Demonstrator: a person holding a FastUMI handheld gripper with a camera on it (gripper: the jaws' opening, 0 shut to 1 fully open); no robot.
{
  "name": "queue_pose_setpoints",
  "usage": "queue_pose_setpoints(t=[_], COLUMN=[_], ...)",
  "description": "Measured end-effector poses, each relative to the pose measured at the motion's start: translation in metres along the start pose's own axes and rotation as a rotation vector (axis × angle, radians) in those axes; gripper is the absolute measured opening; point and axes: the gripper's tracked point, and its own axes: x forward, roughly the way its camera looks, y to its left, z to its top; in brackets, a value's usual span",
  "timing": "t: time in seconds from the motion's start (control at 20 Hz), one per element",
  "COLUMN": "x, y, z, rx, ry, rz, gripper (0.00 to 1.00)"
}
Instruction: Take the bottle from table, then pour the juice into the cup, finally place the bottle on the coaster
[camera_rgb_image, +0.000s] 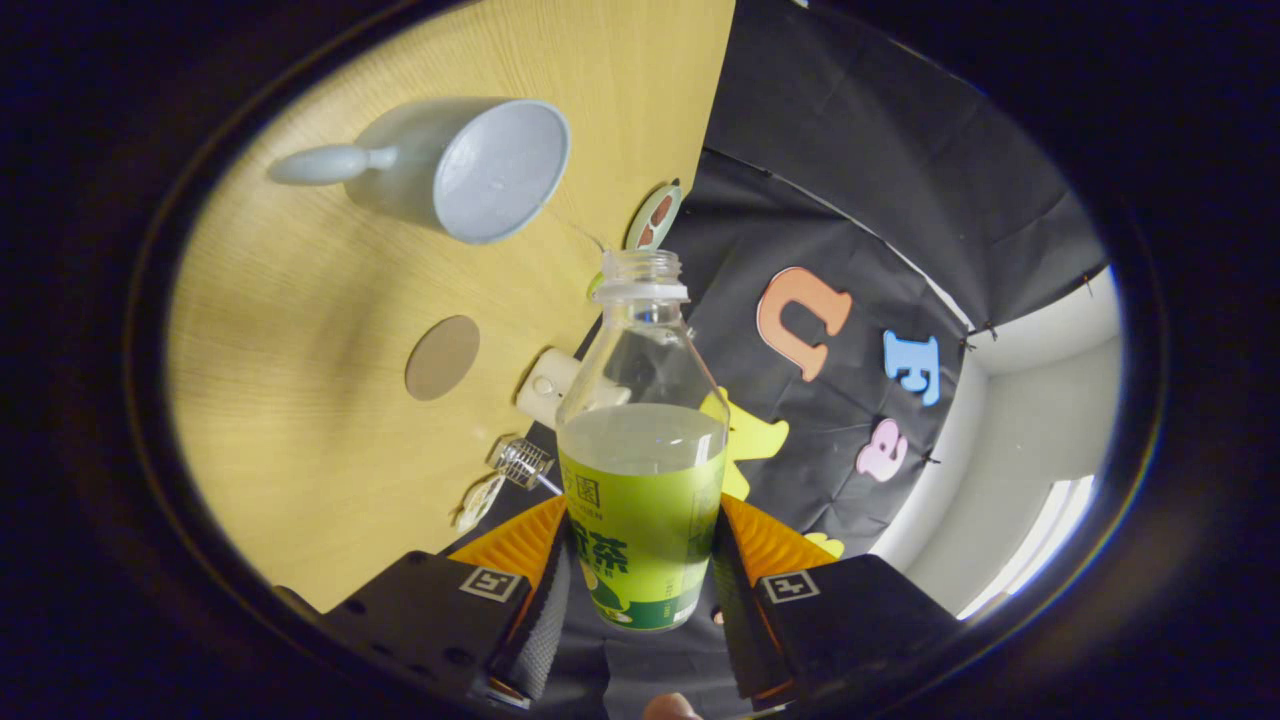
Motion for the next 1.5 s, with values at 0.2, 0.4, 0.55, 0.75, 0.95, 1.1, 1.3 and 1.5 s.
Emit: queue_pose_setpoints(t=[0.2,0.4,0.55,0.75,0.95,1.1,1.3,1.5], x=[0.001,0.001,0.003,0.002,0.002,0.002,0.002,0.000], y=[0.000,-0.002,-0.007,-0.012,-0.011,-0.011,-0.004,0.005], z=[0.000,0.000,0.002,0.002,0.000,-0.002,-0.004,-0.006], rx=[-0.009,-0.026,-0.030,-0.034,-0.031,-0.016,0.027,0.115], ry=[0.002,0.006,0.006,0.004,0.009,0.013,0.013,0.013], rz=[-0.006,-0.008,-0.011,-0.019,-0.017,-0.014,0.009,0.038], gripper=[0.72,0.72,0.72,0.72,0.72,0.72,0.72,0.72])
